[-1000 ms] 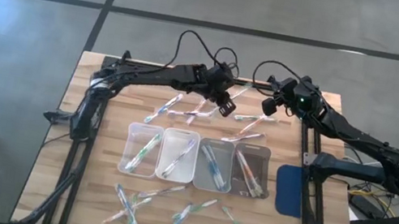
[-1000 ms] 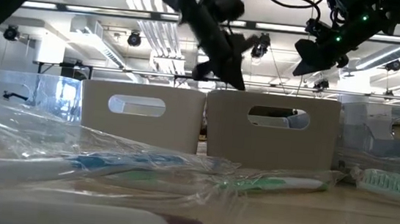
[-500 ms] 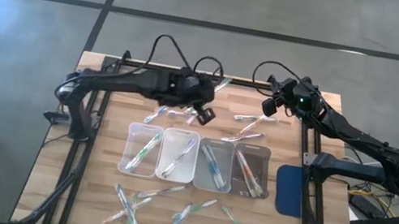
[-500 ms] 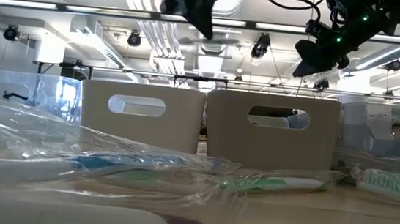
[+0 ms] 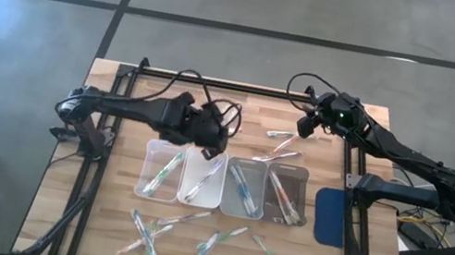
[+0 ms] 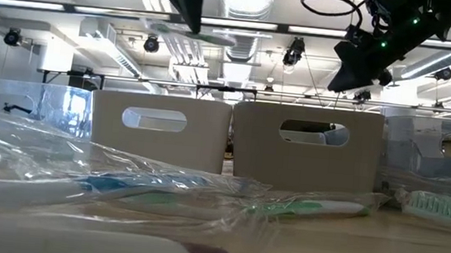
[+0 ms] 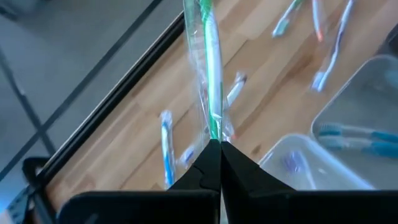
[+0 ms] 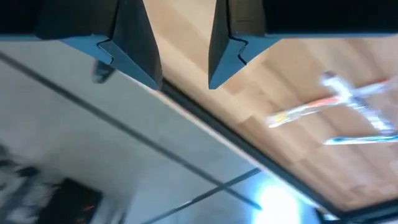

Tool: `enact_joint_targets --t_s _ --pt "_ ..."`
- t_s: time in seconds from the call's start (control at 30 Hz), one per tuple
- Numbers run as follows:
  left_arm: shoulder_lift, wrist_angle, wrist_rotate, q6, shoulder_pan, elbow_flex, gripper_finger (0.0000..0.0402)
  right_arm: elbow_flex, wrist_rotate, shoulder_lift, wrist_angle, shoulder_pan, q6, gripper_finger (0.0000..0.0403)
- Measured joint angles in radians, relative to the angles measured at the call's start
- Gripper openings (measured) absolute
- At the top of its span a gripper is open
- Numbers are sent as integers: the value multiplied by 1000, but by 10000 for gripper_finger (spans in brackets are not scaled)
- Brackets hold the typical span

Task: Pick & Place Toothbrushes
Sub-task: Put the green toothbrush into the transparent bin

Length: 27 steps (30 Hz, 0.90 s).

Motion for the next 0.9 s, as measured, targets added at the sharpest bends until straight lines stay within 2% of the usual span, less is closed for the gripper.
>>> enact_joint_targets --t_s 0.2,0.43,0.7,0.9 --pt "0 -136 -59 -175 -89 0 0 -5 -98 0 -3 1 43 130" --pt "0 -208 -91 -340 -198 -9 0 -41 -111 0 -3 8 69 106" --pt "-2 -242 -45 -465 -267 -115 0 -68 -122 0 -3 8 109 73" --pt "-53 -242 -14 -535 -307 -229 0 -77 -187 0 -3 8 115 53"
